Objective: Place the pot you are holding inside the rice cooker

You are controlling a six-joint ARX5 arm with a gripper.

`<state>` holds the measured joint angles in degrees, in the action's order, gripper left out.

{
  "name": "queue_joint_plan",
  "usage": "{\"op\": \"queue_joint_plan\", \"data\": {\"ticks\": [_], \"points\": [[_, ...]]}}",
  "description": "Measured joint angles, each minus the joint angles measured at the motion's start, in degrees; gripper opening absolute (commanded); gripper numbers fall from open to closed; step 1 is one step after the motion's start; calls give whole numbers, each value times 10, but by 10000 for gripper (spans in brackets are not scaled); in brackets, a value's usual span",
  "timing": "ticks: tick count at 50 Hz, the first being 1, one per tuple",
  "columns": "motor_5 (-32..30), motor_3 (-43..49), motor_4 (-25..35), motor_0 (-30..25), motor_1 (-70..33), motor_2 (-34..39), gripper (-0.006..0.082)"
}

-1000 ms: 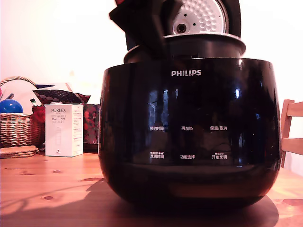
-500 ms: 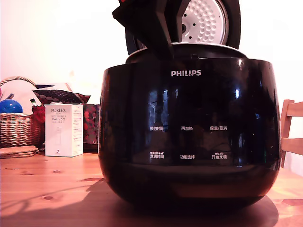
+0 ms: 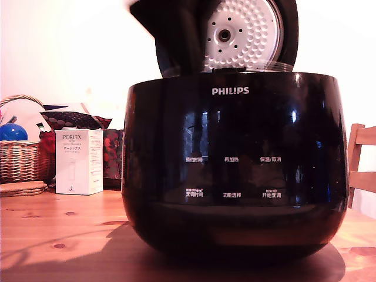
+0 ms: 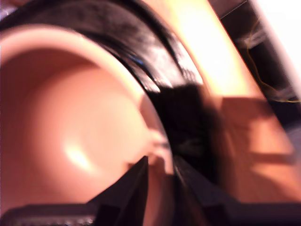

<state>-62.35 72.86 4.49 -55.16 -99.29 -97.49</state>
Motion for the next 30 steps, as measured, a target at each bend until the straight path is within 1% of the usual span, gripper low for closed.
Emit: {"op": "queue_joint_plan", "data": {"ticks": [1, 4, 8, 11, 12, 13, 15, 18, 19, 21, 22, 25, 26, 28, 29, 30], "points": [[12, 3, 0, 0, -1, -2, 153], [12, 19, 0, 0, -3, -15, 152], [42, 44, -2, -1, -3, -37, 147], [42, 49, -12, -2, -3, -54, 147], [68, 49, -15, -2, -3, -60, 147], [68, 48, -16, -2, -3, -65, 147], [88, 48, -19, -2, -3, -73, 147], [88, 48, -28, -2, -3, -81, 144], [115, 48, -31, -2, -3, -83, 139], [115, 48, -38, -2, -3, -85, 116], [141, 48, -43, -2, -3, -86, 98], [141, 49, -60, -2, -3, -88, 44], [179, 49, -65, -2, -3, -88, 24], [179, 49, -75, -1, -3, -88, -9], [209, 49, -79, 0, -3, -88, -24], [209, 49, -84, 2, -3, -88, -25]]}}
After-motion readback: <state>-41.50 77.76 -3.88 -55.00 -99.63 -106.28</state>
